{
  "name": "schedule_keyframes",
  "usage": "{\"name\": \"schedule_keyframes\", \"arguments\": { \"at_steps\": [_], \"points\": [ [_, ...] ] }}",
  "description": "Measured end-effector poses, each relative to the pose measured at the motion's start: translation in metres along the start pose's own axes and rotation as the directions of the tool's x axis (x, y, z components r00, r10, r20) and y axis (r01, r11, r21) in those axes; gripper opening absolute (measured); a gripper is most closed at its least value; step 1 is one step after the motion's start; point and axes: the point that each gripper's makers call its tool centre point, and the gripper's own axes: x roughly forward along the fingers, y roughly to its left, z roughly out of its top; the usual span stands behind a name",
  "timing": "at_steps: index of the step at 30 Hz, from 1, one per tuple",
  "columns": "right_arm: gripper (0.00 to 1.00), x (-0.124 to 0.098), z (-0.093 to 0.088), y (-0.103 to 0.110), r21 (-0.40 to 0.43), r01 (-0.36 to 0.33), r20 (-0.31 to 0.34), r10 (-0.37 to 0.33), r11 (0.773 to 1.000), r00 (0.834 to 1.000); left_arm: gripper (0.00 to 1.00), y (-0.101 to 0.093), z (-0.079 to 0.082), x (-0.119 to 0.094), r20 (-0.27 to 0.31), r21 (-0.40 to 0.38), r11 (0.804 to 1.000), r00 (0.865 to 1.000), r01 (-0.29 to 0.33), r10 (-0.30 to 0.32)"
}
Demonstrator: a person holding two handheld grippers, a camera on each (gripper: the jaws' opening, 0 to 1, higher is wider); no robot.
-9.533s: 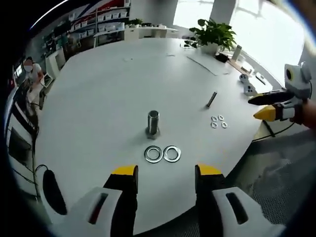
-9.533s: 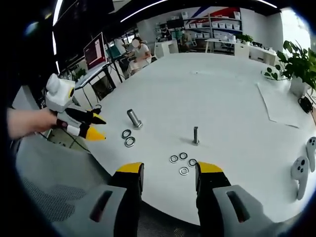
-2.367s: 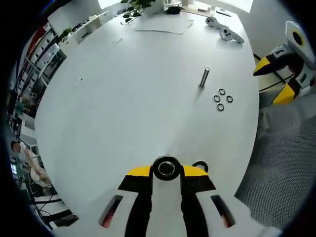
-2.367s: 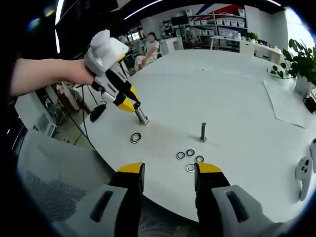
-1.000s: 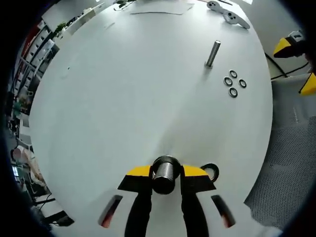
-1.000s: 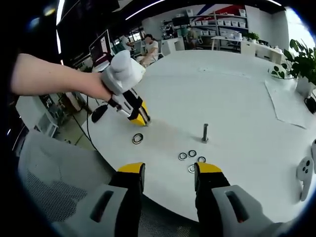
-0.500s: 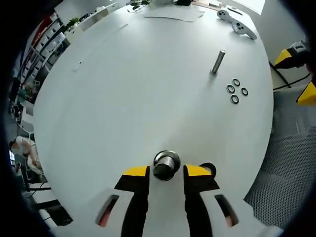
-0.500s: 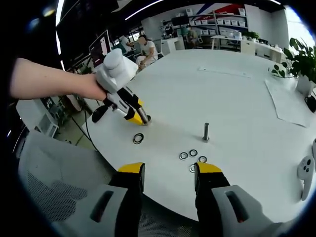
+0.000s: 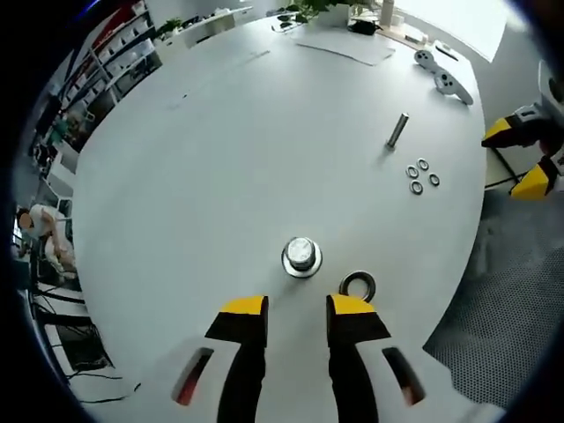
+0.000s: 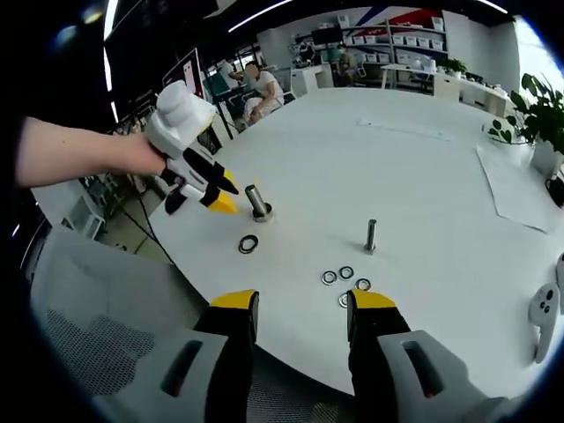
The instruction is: Place the washer onto the threaded stud by aligning its center hole with the stud, sliding it down to the base, and recovering from edge contact or off-axis alignment until the washer reaches the visible bottom stop.
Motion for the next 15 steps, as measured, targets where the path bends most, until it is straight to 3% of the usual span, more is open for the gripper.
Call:
{"name": "schedule_keyframes", "arguments": {
  "at_steps": [6,15],
  "points": [
    [0.43,0.001,-0.003,0.002,-0.009,-0.009,-0.01,0.009,1.0,1.0,0.26,-0.009,-0.008,-0.003,0.023,-0.046,0.999,1.0,0.005,-0.004],
    [0.43,0.001,0.0,0.006,-0.013,-0.02,-0.002,0.02,1.0,1.0,0.26,-0.017,-0.023,-0.003,-0.011,-0.05,0.999,1.0,-0.001,0.0]
  ]
}}
